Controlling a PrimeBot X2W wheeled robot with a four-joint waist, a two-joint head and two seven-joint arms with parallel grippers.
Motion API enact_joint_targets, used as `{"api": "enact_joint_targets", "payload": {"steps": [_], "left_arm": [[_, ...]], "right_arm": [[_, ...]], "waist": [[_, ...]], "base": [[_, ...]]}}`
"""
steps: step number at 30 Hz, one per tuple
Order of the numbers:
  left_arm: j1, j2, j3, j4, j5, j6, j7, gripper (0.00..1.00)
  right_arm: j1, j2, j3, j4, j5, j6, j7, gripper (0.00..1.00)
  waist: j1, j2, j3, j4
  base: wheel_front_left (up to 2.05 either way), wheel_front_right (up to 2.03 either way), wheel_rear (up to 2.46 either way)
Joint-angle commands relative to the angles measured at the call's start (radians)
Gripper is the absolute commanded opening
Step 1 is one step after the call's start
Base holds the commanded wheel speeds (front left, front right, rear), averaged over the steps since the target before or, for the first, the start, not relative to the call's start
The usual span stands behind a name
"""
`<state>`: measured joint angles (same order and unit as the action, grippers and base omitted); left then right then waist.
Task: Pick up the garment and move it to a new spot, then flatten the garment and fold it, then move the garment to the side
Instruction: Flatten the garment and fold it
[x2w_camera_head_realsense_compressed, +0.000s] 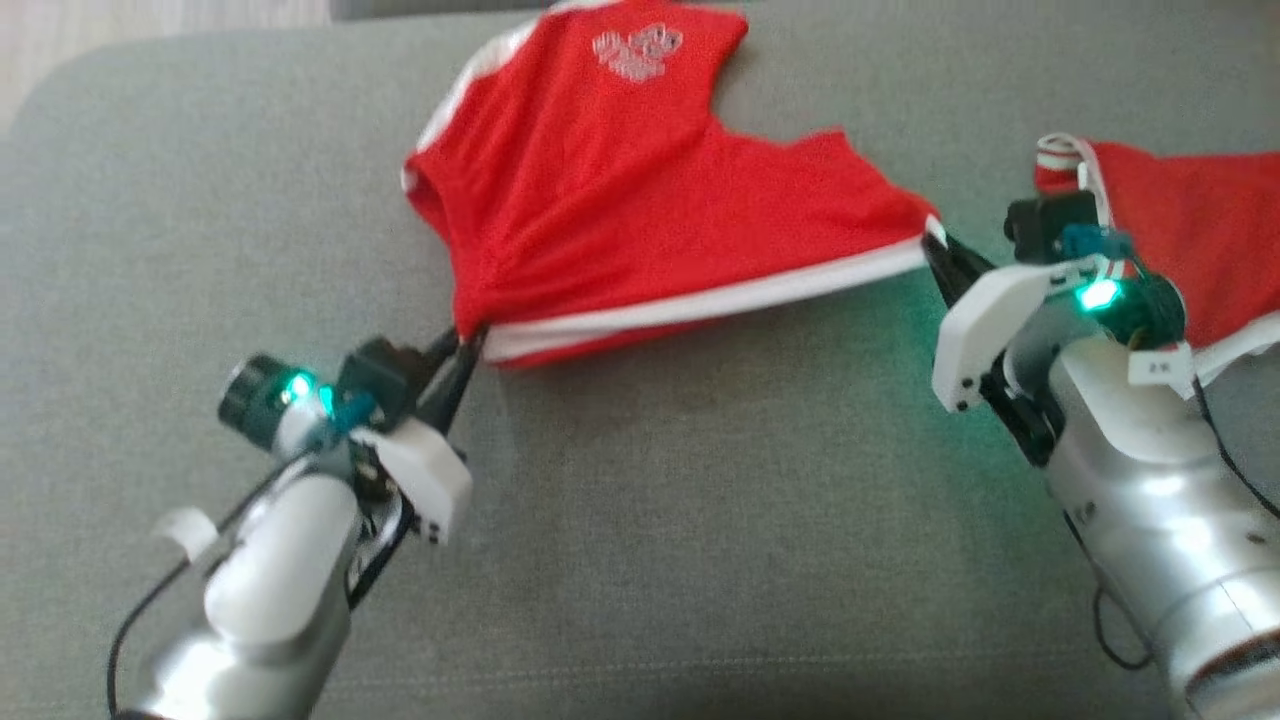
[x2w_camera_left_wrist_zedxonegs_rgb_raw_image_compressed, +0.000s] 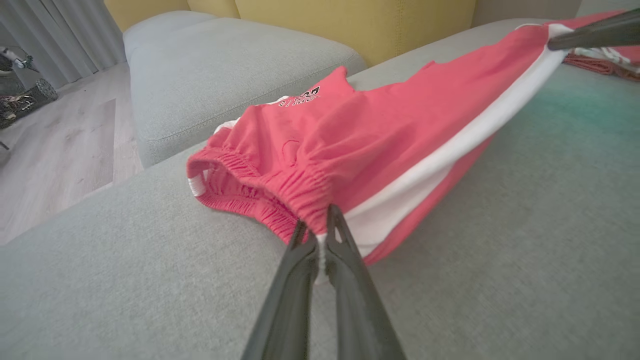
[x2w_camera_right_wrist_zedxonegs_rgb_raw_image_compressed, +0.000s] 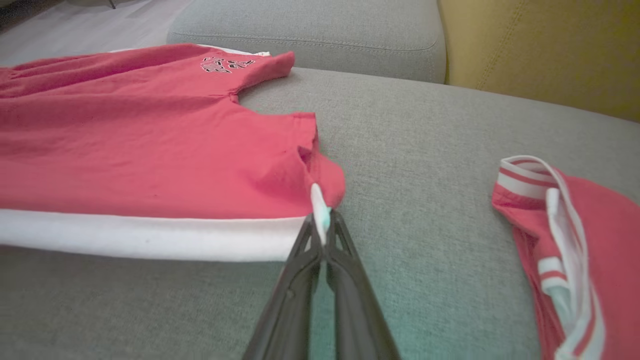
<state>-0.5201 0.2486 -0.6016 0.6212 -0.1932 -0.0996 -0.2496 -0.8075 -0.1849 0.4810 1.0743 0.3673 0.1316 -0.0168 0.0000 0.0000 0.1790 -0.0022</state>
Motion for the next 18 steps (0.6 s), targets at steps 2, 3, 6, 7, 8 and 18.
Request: {"api": "enact_joint_targets", "payload": {"steps": [2,3,6,7,8,18], "left_arm": [[-0.001,0.038,0.031,-0.042,0.011,0.015,-0.012,0.00],[0.011,0.037,0.028,-0.048,0.013,0.018,-0.012,0.00],[0.050,0.034,0.020,-0.066,0.016,0.025,-0.012,0.00],[0.062,0.033,0.018,-0.072,0.017,0.027,-0.012,0.00],[0.074,0.031,0.015,-0.078,0.018,0.028,-0.012,0.00],[0.182,0.007,-0.004,-0.149,-0.002,0.028,-0.012,0.00]], "right_arm": [[0.018,-0.034,0.060,-0.070,0.058,-0.001,0.013,0.00],[0.030,-0.052,0.085,-0.088,0.079,-0.001,0.023,0.00],[0.064,-0.112,0.158,-0.139,0.133,-0.001,0.054,0.00],[0.074,-0.133,0.180,-0.155,0.150,-0.001,0.065,0.00],[0.084,-0.154,0.202,-0.171,0.166,-0.001,0.077,0.00],[0.162,-0.335,0.359,-0.328,0.316,-0.001,0.215,0.00]], "waist": [[0.0000,0.0000,-0.040,0.003],[0.0000,0.0000,-0.049,0.004],[0.0000,0.0000,-0.075,0.008],[0.0000,0.0000,-0.082,0.010],[0.0000,0.0000,-0.089,0.012],[0.0000,0.0000,-0.142,0.016]], "base": [[0.00,0.00,0.00],[0.00,0.00,0.00],[0.00,0.00,0.00],[0.00,0.00,0.00],[0.00,0.00,0.00],[0.00,0.00,0.00]]}}
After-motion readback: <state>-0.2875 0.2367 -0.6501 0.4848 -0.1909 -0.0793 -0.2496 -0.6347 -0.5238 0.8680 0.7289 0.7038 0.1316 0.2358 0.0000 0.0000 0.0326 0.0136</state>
